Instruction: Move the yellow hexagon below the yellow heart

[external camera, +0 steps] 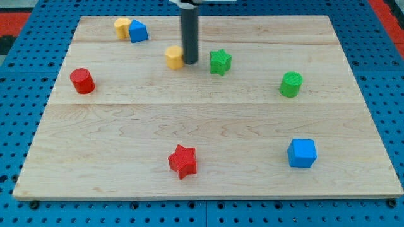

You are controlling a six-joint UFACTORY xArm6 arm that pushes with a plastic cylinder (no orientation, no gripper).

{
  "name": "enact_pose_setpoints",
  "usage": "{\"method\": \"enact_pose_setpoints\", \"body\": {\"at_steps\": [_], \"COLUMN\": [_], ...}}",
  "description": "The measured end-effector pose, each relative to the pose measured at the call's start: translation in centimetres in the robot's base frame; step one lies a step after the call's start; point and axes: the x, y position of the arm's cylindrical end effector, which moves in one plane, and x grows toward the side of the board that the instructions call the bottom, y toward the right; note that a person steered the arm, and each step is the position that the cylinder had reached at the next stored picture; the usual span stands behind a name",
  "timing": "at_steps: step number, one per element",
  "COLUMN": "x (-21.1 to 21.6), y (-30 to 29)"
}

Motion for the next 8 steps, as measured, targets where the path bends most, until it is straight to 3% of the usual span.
{"method": "enact_pose_setpoints", "body": {"at_steps": [1, 2, 4, 5, 8], "x": [-2.5, -0.3, 0.4, -0.4, -2.3], "y": [-8.8, -8.3, -17.3, -14.2, -12.6]}}
